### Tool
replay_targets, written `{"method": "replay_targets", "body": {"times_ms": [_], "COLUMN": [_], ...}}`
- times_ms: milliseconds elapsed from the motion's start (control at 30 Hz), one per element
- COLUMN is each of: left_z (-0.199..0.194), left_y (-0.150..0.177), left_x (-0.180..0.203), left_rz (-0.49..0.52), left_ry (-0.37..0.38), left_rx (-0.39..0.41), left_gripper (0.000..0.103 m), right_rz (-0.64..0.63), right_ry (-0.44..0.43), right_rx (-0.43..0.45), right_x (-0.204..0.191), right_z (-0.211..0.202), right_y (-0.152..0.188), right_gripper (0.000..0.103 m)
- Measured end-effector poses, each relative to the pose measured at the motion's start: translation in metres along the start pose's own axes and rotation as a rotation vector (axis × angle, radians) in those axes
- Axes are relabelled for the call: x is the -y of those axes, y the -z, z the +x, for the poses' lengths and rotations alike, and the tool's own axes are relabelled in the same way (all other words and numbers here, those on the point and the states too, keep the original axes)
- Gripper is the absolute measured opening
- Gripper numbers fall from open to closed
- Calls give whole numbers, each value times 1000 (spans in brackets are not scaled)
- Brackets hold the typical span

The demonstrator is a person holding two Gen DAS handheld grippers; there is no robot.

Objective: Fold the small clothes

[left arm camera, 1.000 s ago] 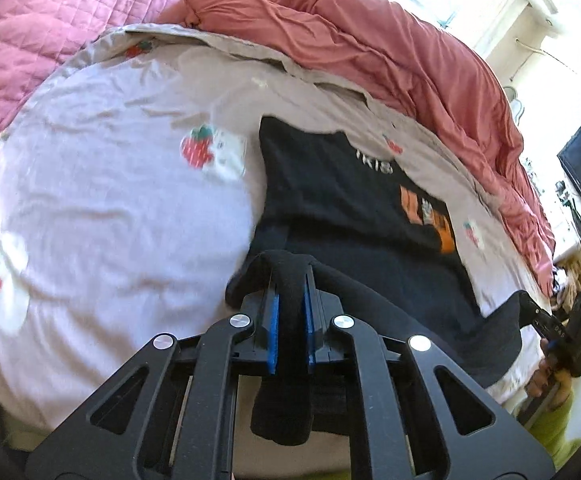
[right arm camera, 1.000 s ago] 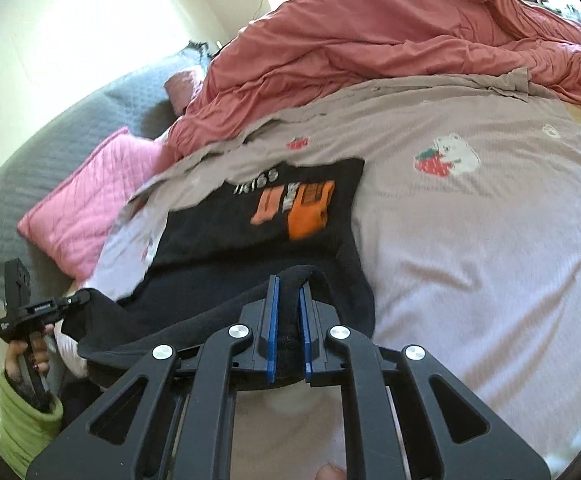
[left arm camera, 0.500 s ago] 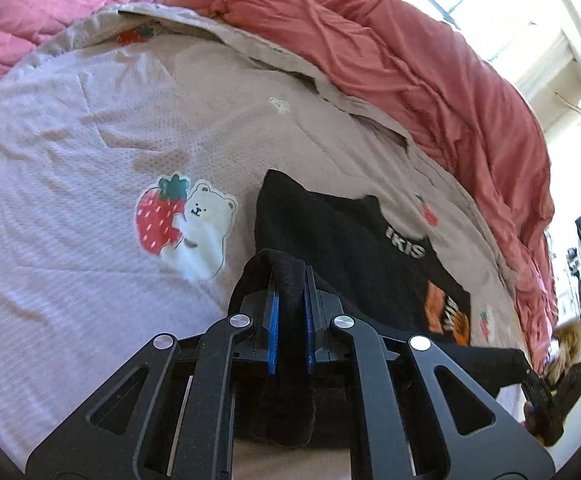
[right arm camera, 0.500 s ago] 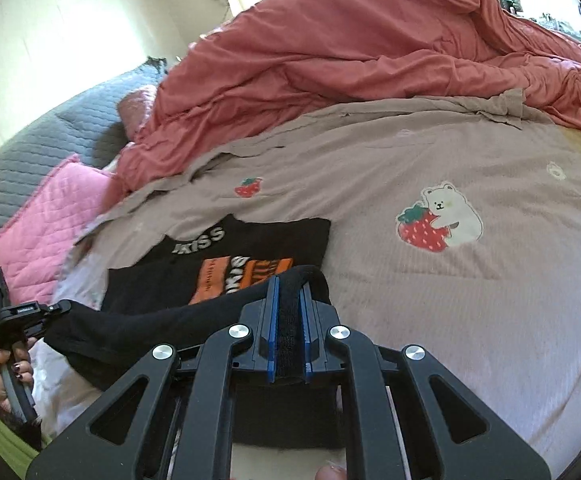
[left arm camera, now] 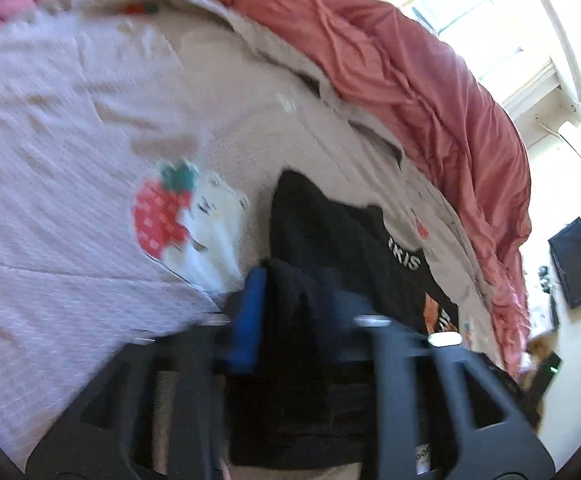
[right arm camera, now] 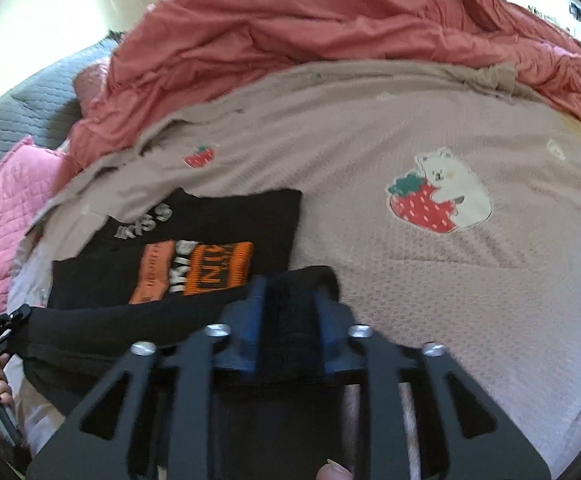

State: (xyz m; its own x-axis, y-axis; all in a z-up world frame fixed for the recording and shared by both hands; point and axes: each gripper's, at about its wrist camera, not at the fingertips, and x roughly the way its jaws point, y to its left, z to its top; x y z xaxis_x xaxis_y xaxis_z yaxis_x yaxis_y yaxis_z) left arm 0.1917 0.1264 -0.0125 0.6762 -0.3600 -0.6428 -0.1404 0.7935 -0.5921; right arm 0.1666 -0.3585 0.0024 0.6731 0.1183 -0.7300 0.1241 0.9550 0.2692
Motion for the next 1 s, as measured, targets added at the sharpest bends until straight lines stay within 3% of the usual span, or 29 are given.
{"method": "replay_targets", "body": {"times_ms": [67,200,400,600,867,1000], "left_z": [-12,-26,-32,-33,-36,-35], "left_y": [0,5,11,8,8,7], "left_x": [5,17,29,18,17,16], "left_rz": [32,91,161,127,120,112], "left_ry": [-16,-47,-90,-99,-87,-88], "left_rx": [37,84,109,109,113,109], "left_gripper": [43,43,50,50,52,53], "right_rz": [-47,-159,-443,-654,-872,-851], "right_ry": [44,98,15,10,166,212], "right_rx": [47,103,75,30,9,48], "right_x": [-10,-31,-99,-149,-182,-183], "right_z": [-16,-38,-46,-26,5,12], "right_y": [3,9,46,75,113,107], "right_gripper": [60,60,64,74,87,87]}}
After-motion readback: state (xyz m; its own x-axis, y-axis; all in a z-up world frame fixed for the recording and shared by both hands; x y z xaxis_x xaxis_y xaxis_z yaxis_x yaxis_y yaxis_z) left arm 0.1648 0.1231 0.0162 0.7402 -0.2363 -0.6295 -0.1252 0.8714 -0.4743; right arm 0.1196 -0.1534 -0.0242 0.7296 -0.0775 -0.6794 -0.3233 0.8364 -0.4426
